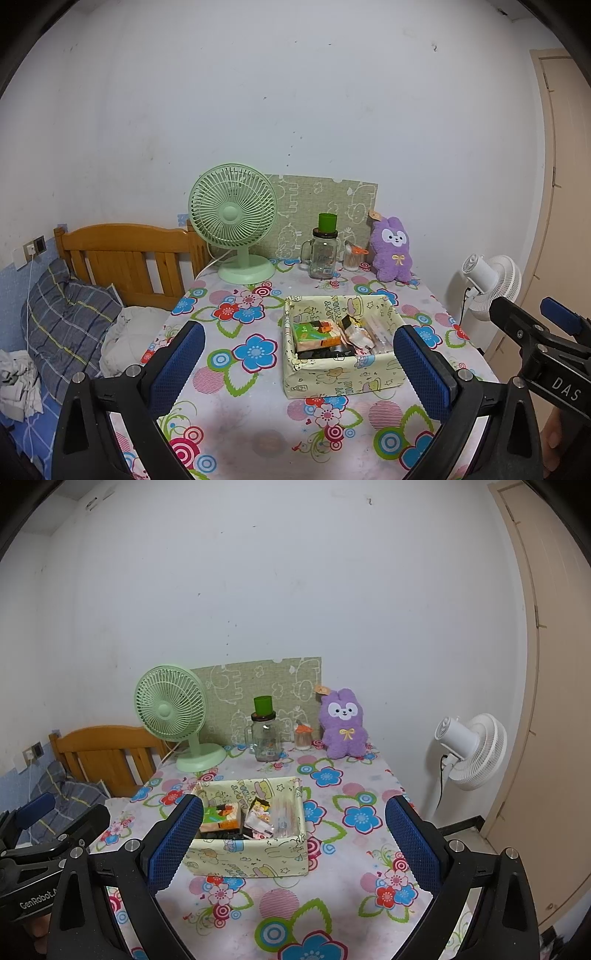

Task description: Organize soft objects

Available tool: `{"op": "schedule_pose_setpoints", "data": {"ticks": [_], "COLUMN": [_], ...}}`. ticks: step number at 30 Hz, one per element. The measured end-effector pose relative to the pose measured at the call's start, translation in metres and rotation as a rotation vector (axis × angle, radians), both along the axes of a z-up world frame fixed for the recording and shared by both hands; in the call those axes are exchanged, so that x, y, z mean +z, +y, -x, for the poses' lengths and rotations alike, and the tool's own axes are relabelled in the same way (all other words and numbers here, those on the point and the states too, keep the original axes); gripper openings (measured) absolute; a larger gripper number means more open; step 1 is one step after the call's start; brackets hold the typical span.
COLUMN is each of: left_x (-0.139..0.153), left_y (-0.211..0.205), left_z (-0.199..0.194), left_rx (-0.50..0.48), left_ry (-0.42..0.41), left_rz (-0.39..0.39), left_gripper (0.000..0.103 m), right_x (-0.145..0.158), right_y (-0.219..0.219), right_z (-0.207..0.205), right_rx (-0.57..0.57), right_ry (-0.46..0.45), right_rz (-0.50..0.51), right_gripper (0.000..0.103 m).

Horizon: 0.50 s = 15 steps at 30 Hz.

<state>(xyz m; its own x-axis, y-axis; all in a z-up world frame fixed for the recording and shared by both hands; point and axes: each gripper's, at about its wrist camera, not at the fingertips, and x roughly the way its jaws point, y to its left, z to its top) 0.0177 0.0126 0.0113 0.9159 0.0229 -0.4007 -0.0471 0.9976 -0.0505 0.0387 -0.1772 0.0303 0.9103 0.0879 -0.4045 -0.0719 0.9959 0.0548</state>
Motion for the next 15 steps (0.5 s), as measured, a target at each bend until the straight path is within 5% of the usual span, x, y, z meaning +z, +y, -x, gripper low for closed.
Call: {"op": "schedule_pose_setpoints", "data": {"ticks": [15], "left_x": [0.0019], "left_y": [-0.0035], "left_z": [0.0004], "left_rx": [-0.006], "left_ry": [-0.001], "left_rz": [-0.006], "left_gripper": [0.103], "right_x": [-0.0002], "right_y": [-0.0008], "right_z": [0.0023], "right_rx": [-0.010], "right_ry": [-0.006], "right_rz": [0.004], "right_gripper": [0.100]}}
